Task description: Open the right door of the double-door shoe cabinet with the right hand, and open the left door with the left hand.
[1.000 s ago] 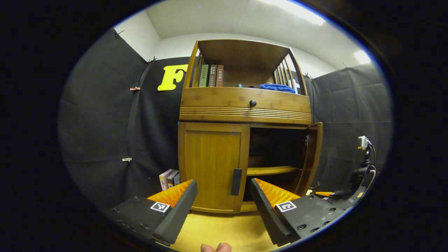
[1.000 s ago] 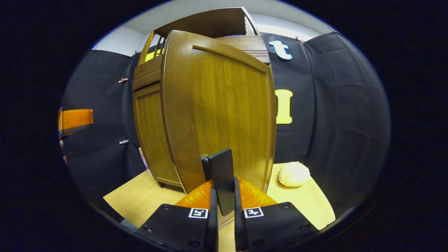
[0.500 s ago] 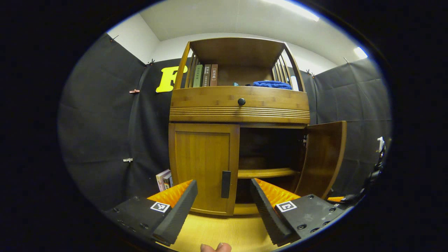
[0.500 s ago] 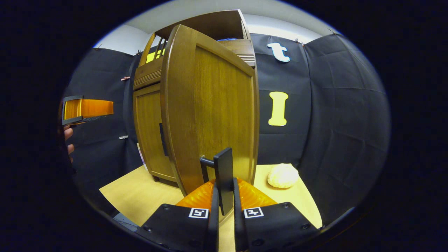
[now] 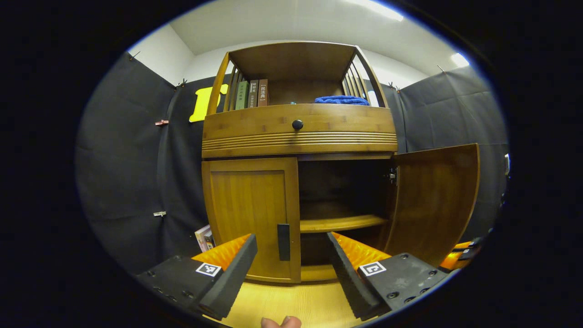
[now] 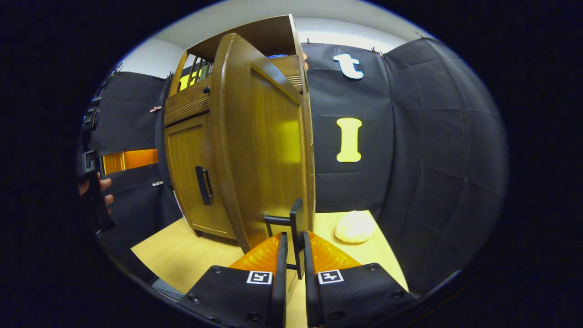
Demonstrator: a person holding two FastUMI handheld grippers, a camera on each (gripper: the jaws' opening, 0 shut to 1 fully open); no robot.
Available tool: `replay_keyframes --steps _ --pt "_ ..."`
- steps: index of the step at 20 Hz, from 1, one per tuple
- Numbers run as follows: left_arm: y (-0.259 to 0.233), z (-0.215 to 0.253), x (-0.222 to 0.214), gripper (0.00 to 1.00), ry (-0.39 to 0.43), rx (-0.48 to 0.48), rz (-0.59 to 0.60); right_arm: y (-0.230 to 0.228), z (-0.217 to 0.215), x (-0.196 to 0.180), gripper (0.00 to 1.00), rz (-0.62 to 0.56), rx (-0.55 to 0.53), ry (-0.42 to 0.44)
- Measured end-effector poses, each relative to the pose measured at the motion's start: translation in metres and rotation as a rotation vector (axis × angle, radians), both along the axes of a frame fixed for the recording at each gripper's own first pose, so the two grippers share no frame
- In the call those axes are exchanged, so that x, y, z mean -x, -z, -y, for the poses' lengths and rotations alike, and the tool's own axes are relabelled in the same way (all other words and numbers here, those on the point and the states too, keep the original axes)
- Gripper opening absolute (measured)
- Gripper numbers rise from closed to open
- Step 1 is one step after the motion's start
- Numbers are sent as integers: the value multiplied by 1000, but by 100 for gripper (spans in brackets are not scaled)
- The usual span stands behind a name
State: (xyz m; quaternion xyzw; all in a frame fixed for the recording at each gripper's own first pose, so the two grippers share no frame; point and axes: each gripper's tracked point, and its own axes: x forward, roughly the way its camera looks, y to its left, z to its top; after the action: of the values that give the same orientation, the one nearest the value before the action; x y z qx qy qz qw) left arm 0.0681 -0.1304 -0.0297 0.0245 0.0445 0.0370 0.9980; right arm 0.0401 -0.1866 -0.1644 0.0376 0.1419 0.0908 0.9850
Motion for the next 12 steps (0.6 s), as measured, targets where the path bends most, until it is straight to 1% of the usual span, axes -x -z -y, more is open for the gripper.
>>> replay_keyframes --steps 2,3,4,5,6,7,8,9,10,11,12 --pt "5 4 -11 93 16 32 -16 -3 21 -2 16 12 44 32" --pt "6 6 -16 94 21 45 -17 -6 27 -3 16 22 45 47" --pt "8 4 -20 93 17 52 -19 -7 34 -3 16 25 42 62" --pt "10 3 -25 94 15 59 -21 -7 39 -4 16 22 40 75" --pt "12 3 -30 92 18 69 -23 -6 42 -4 16 17 25 80" --pt "13 2 -36 96 18 78 -27 -5 44 -5 16 11 9 89" --pt "17 -1 -39 96 15 84 -33 -5 48 -5 16 7 -2 101" --pt "19 -3 -44 92 12 88 -38 -7 48 -5 16 3 -17 105" --pt "22 -4 -49 95 15 86 -40 -5 50 -3 20 -3 -19 117" --pt "23 -7 -55 92 17 79 -42 -5 54 -2 16 -4 -13 136" --pt "27 -9 -61 92 22 67 -45 -7 57 1 22 -2 -5 154"
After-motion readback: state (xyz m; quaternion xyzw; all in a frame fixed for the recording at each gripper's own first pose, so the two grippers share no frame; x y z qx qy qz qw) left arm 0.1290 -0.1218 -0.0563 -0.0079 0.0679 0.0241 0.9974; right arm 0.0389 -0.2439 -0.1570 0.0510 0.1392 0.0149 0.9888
